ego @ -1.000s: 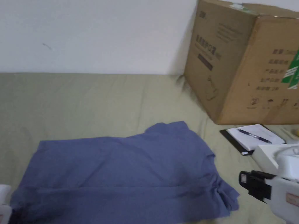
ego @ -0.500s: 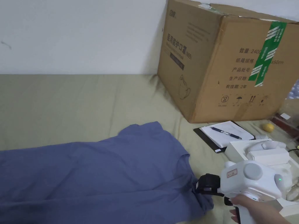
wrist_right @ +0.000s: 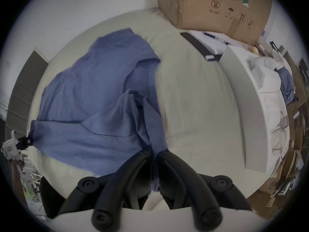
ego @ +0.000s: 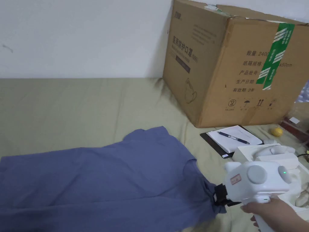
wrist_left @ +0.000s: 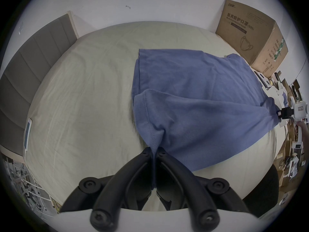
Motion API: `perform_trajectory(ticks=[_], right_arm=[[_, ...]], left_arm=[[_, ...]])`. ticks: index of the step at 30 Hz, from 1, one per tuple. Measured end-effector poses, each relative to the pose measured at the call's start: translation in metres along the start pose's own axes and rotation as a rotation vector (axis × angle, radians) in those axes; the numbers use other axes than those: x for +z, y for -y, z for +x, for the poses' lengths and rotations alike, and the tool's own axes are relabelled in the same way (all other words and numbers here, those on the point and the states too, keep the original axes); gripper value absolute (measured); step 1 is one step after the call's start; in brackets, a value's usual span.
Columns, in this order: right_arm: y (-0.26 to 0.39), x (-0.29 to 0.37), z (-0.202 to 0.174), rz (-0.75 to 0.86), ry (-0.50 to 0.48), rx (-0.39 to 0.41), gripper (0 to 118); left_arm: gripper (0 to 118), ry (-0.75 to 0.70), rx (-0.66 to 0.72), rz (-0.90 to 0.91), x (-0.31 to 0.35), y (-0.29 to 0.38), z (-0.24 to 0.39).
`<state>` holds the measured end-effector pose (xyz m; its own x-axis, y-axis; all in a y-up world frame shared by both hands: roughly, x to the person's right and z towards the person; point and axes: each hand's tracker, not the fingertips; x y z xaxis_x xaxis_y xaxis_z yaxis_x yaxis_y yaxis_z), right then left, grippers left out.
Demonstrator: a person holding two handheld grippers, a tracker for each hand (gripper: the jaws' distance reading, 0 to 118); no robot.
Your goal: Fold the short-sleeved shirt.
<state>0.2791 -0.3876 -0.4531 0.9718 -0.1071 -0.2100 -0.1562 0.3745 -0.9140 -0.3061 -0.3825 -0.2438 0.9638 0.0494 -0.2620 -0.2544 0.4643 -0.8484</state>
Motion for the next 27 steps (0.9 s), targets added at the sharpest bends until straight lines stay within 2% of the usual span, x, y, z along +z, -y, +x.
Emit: perform_trajectory(ticks=[3, 6, 12, 16, 20, 22, 23, 24, 25, 26, 27], right_arm=[[0.001, 0.032, 0.012, 0.026, -0.067, -0.045, 7], [0.01, 0.062, 0.017, 0.042, -0.084, -0.051, 7], [0.064, 0.098, 0.021, 0.027, -0.126, -0.077, 7], [0.104, 0.078, 0.026, -0.02, -0.117, -0.081, 7], [0.13, 0.02, 0.03, -0.078, -0.061, -0.137, 7], [0.134, 0.003, 0.024, -0.095, -0.029, -0.121, 7], [0.135, -0.003, 0.023, -0.089, -0.034, -0.126, 13], [0.136, -0.003, 0.021, -0.082, -0.026, -0.131, 22], [0.134, -0.001, 0.019, -0.072, -0.013, -0.131, 34], [0.133, 0.004, 0.019, -0.056, 0.007, -0.124, 62], [0.131, 0.01, 0.018, -0.046, 0.029, -0.117, 62]], left_arm=[[2, -0.023, -0.029, 0.043, 0.014, -0.002, -0.001], [2, -0.051, -0.079, 0.06, 0.027, -0.002, 0.0], [2, -0.01, -0.067, 0.032, 0.059, 0.024, -0.009], [2, -0.001, -0.066, 0.011, 0.061, 0.062, -0.01], [2, 0.016, -0.004, -0.093, 0.024, 0.084, -0.016], [2, 0.009, -0.042, -0.09, 0.01, 0.091, -0.018], [10, 0.005, -0.04, -0.093, 0.006, 0.092, -0.019], [33, 0.009, -0.023, -0.099, 0.003, 0.092, -0.02], [71, 0.004, 0.0, -0.098, 0.002, 0.091, -0.022], [113, -0.045, -0.002, -0.086, 0.0, 0.091, -0.024], [113, -0.092, -0.009, -0.077, 0.0, 0.092, -0.027]])
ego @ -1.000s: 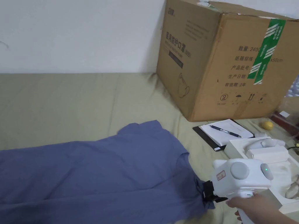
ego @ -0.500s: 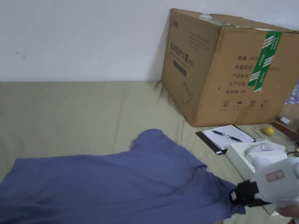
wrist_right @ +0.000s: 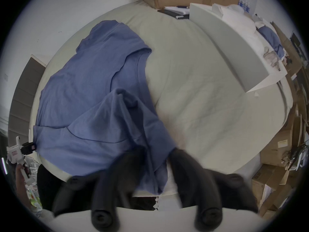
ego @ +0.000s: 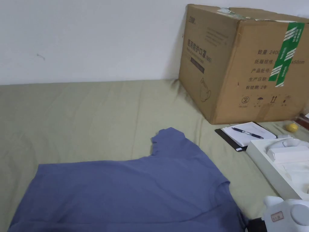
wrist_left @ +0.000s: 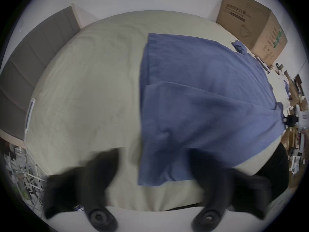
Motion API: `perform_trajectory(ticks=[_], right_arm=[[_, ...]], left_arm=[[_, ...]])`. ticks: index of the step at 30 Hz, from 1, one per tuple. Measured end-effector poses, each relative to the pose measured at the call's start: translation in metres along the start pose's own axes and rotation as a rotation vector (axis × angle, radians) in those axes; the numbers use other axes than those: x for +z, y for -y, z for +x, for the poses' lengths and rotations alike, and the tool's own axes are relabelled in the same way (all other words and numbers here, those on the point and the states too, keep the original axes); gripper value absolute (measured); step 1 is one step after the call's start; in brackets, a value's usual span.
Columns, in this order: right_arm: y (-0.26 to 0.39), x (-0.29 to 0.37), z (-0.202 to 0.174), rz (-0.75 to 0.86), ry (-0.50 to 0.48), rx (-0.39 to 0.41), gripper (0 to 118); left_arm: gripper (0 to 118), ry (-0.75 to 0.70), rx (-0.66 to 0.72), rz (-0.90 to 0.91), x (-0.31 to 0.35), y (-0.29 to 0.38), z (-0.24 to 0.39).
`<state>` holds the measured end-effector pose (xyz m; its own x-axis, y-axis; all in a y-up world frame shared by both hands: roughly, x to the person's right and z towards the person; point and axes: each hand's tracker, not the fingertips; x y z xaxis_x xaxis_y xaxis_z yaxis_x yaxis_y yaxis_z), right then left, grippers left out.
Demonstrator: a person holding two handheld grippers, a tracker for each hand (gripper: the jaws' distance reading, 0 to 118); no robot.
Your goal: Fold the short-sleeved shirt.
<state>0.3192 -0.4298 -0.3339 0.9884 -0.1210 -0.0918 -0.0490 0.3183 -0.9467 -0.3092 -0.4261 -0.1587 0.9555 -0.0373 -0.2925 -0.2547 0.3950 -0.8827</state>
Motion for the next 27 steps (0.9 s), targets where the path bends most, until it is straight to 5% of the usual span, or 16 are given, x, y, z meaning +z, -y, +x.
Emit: perform_trajectory(ticks=[1, 2, 3, 7, 12, 13, 14, 15, 17, 23, 27], right_arm=[[-0.002, 0.005, 0.0, 0.009, 0.032, 0.011, 75], [-0.002, 0.012, 0.0, 0.024, 0.072, 0.03, 110], [-0.002, 0.024, 0.0, 0.089, 0.068, 0.041, 117], [-0.01, 0.061, -0.015, 0.239, 0.001, 0.016, 109], [0.02, 0.131, -0.068, 0.517, -0.216, 0.051, 108], [0.027, 0.137, -0.08, 0.59, -0.261, 0.064, 102], [0.035, 0.141, -0.092, 0.662, -0.31, 0.081, 85], [0.042, 0.143, -0.105, 0.712, -0.332, 0.095, 59], [0.052, 0.143, -0.124, 0.781, -0.326, 0.111, 0], [0.047, 0.136, -0.152, 0.769, -0.345, 0.248, 0], [0.033, 0.137, -0.158, 0.779, -0.302, 0.295, 0]], left_arm=[[118, 0.011, -0.004, 0.0, 0.003, -0.001, 0.0], [115, 0.028, 0.007, 0.073, 0.015, -0.002, -0.003], [115, 0.017, 0.026, 0.078, 0.022, -0.004, -0.007], [115, 0.109, 0.134, 0.18, 0.065, -0.011, -0.011], [115, 0.28, 0.172, 0.377, 0.122, -0.009, 0.014], [114, 0.296, 0.161, 0.439, 0.129, -0.006, 0.02], [105, 0.321, 0.147, 0.528, 0.136, 0.001, 0.027], [79, 0.344, 0.13, 0.611, 0.141, 0.008, 0.035], [0, 0.321, 0.083, 0.646, 0.138, 0.013, 0.05], [0, 0.272, -0.034, 0.609, 0.127, 0.0, 0.075], [0, 0.318, 0.018, 0.555, 0.127, -0.076, 0.051]])
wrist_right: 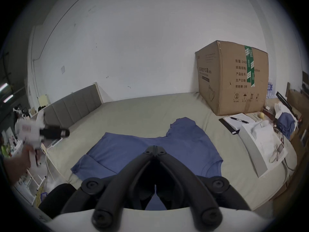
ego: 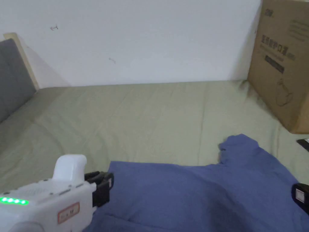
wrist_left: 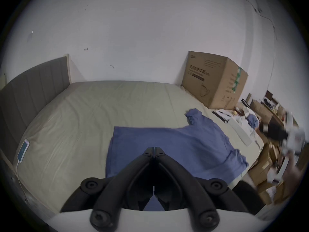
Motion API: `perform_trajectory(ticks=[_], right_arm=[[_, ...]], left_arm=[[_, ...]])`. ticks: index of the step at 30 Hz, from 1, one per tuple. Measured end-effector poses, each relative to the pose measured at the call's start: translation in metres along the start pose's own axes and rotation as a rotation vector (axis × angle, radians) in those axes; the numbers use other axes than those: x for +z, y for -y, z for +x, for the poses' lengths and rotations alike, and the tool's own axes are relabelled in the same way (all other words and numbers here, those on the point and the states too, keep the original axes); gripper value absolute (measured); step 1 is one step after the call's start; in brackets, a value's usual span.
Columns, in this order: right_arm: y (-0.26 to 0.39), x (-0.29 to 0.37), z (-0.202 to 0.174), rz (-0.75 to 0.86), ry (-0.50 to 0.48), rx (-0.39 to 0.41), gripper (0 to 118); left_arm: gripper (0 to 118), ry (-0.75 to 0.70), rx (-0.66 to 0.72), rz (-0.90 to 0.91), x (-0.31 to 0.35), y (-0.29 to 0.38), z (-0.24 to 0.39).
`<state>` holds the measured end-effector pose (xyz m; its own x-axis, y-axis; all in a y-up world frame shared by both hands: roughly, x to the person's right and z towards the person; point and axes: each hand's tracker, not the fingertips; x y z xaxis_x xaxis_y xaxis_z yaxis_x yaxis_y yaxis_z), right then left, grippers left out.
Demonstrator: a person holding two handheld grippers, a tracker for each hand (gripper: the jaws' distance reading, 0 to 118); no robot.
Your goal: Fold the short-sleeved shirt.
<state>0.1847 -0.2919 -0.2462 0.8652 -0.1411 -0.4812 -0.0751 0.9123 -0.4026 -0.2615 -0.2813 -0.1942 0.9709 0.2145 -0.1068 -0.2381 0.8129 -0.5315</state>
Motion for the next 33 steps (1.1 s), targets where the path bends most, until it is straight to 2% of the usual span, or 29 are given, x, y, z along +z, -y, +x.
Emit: perform_trajectory(ticks=[3, 4, 6, 8, 9, 10, 11, 12, 13, 19, 23, 25, 27, 28, 31, 33], right_arm=[[-0.01, -0.02, 0.0, -0.013, -0.021, -0.002, 0], [-0.011, -0.031, 0.002, -0.022, -0.028, 0.001, 0], [-0.018, -0.055, 0.0, -0.045, -0.014, 0.0, 0], [-0.018, -0.073, 0.003, -0.075, -0.019, -0.048, 0], [-0.021, -0.082, 0.004, -0.077, -0.039, -0.084, 0], [-0.019, -0.087, 0.005, -0.061, -0.066, -0.113, 0], [-0.018, -0.093, 0.006, -0.052, -0.099, -0.139, 0], [-0.017, -0.099, 0.007, -0.06, -0.114, -0.152, 0], [-0.018, -0.105, 0.009, -0.071, -0.108, -0.144, 0], [-0.011, -0.136, 0.015, -0.146, -0.098, -0.129, 0], [-0.007, -0.15, 0.016, -0.17, -0.093, -0.128, 0], [-0.006, -0.152, 0.015, -0.176, -0.087, -0.139, 0], [-0.006, -0.151, 0.014, -0.173, -0.087, -0.156, 0], [-0.007, -0.15, 0.013, -0.17, -0.088, -0.166, 0], [-0.01, -0.141, 0.014, -0.158, -0.088, -0.188, 0], [-0.015, -0.136, 0.019, -0.144, -0.089, -0.188, 0]], left_arm=[[0, 0.062, 0.098, -0.053, -0.053, -0.06, -0.042], [0, 0.05, 0.09, -0.097, -0.08, -0.075, -0.055], [0, 0.011, 0.064, -0.246, -0.141, -0.099, -0.082], [1, 0.04, 0.077, -0.418, -0.198, -0.105, -0.104], [17, 0.025, 0.101, -0.489, -0.222, -0.103, -0.114], [55, 0.015, 0.106, -0.537, -0.235, -0.1, -0.113], [109, -0.024, 0.094, -0.557, -0.254, -0.094, -0.115], [116, -0.05, 0.074, -0.553, -0.27, -0.087, -0.117], [112, -0.073, 0.031, -0.503, -0.28, -0.089, -0.12], [112, -0.108, 0.03, -0.66, -0.331, -0.053, -0.133], [112, -0.114, 0.01, -0.658, -0.339, -0.044, -0.133], [106, -0.133, -0.016, -0.666, -0.335, -0.047, -0.124], [89, -0.156, -0.083, -0.648, -0.324, -0.045, -0.115], [76, -0.164, -0.097, -0.624, -0.318, -0.046, -0.112], [0, -0.161, -0.154, -0.576, -0.307, -0.048, -0.115], [0, -0.147, -0.204, -0.515, -0.295, -0.051, -0.11]])
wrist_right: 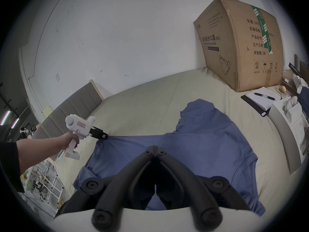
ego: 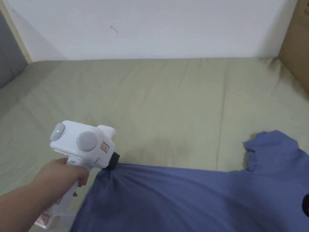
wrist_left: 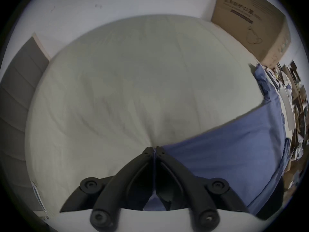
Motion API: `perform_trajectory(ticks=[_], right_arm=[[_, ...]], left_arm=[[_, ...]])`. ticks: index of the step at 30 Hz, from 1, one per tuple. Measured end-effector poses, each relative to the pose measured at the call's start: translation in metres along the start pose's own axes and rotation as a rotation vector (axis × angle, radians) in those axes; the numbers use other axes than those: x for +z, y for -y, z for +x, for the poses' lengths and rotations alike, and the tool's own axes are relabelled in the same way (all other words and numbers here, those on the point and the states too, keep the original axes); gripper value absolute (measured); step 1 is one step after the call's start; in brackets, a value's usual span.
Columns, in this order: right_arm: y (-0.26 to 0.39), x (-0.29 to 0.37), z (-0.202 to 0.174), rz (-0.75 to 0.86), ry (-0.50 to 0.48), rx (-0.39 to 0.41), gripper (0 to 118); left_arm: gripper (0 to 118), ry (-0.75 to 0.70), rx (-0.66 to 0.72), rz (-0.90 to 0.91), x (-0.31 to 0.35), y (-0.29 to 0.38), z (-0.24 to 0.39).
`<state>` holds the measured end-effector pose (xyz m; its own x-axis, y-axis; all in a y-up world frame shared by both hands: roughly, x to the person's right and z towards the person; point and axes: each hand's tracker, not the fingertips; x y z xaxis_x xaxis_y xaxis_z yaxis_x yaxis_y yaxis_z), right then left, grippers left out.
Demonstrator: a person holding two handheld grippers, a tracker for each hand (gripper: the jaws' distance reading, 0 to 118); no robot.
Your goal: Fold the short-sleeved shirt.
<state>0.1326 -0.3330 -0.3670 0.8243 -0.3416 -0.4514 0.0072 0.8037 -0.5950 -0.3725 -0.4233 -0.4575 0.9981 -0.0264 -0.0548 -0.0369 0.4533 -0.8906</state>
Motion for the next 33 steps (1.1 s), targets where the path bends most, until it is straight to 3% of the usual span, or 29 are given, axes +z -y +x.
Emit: perform_trajectory(ticks=[5, 7, 11, 14, 15, 16, 17, 18, 19, 20, 25, 26, 27, 28, 29, 30, 31, 33], right_arm=[[-0.057, 0.004, 0.026, 0.136, 0.077, 0.108, 0], [-0.093, -0.017, 0.047, 0.103, 0.094, 0.113, 0], [-0.149, -0.098, 0.101, -0.188, 0.236, 0.068, 0], [-0.16, -0.158, 0.145, -0.366, 0.277, 0.008, 3], [-0.159, -0.174, 0.156, -0.407, 0.302, -0.017, 19], [-0.155, -0.188, 0.169, -0.449, 0.306, -0.041, 47], [-0.148, -0.201, 0.179, -0.492, 0.308, -0.089, 91], [-0.141, -0.213, 0.188, -0.548, 0.31, -0.11, 109], [-0.132, -0.221, 0.193, -0.563, 0.319, -0.115, 117], [-0.124, -0.229, 0.203, -0.559, 0.333, -0.126, 118], [-0.091, -0.252, 0.212, -0.641, 0.395, -0.11, 108], [-0.088, -0.256, 0.21, -0.675, 0.416, -0.071, 106], [-0.087, -0.258, 0.202, -0.676, 0.453, 0.018, 101], [-0.087, -0.258, 0.193, -0.673, 0.448, 0.06, 91], [-0.089, -0.256, 0.188, -0.661, 0.442, 0.075, 72], [-0.094, -0.255, 0.182, -0.654, 0.429, 0.1, 72], [-0.097, -0.253, 0.178, -0.649, 0.43, 0.134, 65], [-0.104, -0.246, 0.17, -0.655, 0.397, 0.184, 0]], left_arm=[[0, 0.011, -0.025, 0.055, 0.024, 0.004, 0.017], [0, 0.0, -0.05, 0.07, 0.031, 0.004, 0.019], [0, 0.005, -0.055, 0.107, 0.053, 0.011, 0.028], [0, 0.013, -0.074, 0.113, 0.058, 0.014, 0.03], [0, 0.013, -0.083, 0.112, 0.058, 0.015, 0.031], [0, 0.014, -0.087, 0.111, 0.058, 0.015, 0.032], [0, 0.016, -0.091, 0.115, 0.056, 0.014, 0.031], [0, 0.02, -0.092, 0.117, 0.055, 0.014, 0.031], [0, 0.022, -0.092, 0.118, 0.055, 0.014, 0.031], [0, 0.027, -0.089, 0.118, 0.054, 0.015, 0.03], [0, 0.029, -0.084, 0.092, 0.041, 0.014, 0.024], [0, 0.026, -0.094, 0.083, 0.039, 0.014, 0.024], [0, 0.018, -0.101, 0.08, 0.037, 0.015, 0.024], [0, 0.015, -0.103, 0.076, 0.036, 0.016, 0.024], [0, 0.018, -0.101, 0.07, 0.035, 0.018, 0.022], [0, 0.024, -0.091, 0.063, 0.034, 0.02, 0.022], [0, 0.028, -0.081, 0.059, 0.034, 0.02, 0.022], [0, 0.035, -0.072, 0.054, 0.035, 0.022, 0.021]])
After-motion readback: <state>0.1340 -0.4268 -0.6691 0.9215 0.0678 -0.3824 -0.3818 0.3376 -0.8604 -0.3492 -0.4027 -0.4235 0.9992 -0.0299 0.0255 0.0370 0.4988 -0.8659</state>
